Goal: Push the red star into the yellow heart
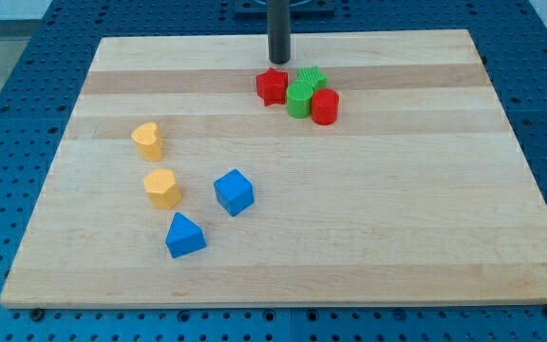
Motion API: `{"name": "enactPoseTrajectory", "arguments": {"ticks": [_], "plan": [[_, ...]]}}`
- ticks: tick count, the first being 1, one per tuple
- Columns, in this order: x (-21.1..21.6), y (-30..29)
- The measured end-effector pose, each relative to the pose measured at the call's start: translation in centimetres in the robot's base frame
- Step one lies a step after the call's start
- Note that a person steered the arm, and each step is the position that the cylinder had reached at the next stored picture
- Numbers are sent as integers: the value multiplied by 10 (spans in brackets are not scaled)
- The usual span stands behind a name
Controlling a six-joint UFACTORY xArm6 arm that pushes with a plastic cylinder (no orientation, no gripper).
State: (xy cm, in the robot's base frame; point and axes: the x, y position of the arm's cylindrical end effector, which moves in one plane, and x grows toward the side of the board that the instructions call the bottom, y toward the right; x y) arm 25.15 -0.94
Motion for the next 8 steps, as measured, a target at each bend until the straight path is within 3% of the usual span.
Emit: {"name": "enactPoseTrajectory", "arguments": {"ticks": [1,3,7,8], "plan": [[9,20],[87,22],[108,-94],[114,-88]]}}
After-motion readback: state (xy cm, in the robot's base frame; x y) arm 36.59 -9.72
